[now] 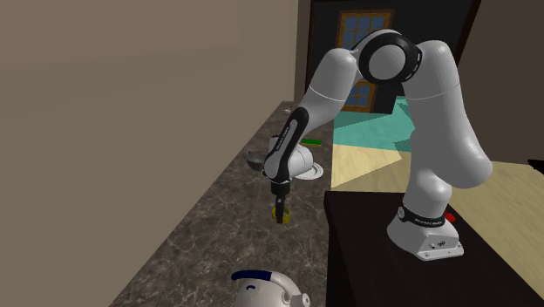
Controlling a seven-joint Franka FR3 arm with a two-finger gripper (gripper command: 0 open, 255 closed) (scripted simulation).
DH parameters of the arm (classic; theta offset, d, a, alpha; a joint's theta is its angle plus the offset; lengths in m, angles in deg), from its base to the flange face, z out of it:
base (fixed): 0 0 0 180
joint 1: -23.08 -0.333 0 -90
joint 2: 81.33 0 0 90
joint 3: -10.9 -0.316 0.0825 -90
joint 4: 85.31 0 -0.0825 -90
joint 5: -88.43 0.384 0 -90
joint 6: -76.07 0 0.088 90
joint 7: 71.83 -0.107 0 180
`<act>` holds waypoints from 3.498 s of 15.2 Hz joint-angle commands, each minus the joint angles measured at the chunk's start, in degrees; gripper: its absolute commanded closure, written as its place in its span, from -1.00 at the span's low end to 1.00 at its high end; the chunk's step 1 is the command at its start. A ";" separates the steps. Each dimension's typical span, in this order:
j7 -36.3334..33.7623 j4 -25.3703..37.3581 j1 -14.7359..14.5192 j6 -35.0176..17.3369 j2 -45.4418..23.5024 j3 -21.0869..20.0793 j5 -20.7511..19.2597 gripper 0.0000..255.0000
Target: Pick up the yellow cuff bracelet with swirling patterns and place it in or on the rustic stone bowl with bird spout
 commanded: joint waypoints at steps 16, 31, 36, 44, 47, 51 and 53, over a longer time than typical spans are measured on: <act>-1.61 -0.89 -1.03 1.51 2.50 1.36 -1.77 1.00; -10.44 -3.63 -4.92 9.93 14.90 7.23 -12.24 1.00; -13.34 -3.80 -5.53 13.09 18.81 8.43 -15.73 1.00; -17.48 -3.27 -5.86 18.54 24.61 9.45 -20.61 1.00; -16.59 -1.52 -5.14 20.10 24.18 10.11 -20.93 1.00; -11.13 5.45 -2.16 23.29 18.98 12.12 -19.48 1.00; -8.59 9.29 -0.51 25.06 16.17 12.84 -18.64 1.00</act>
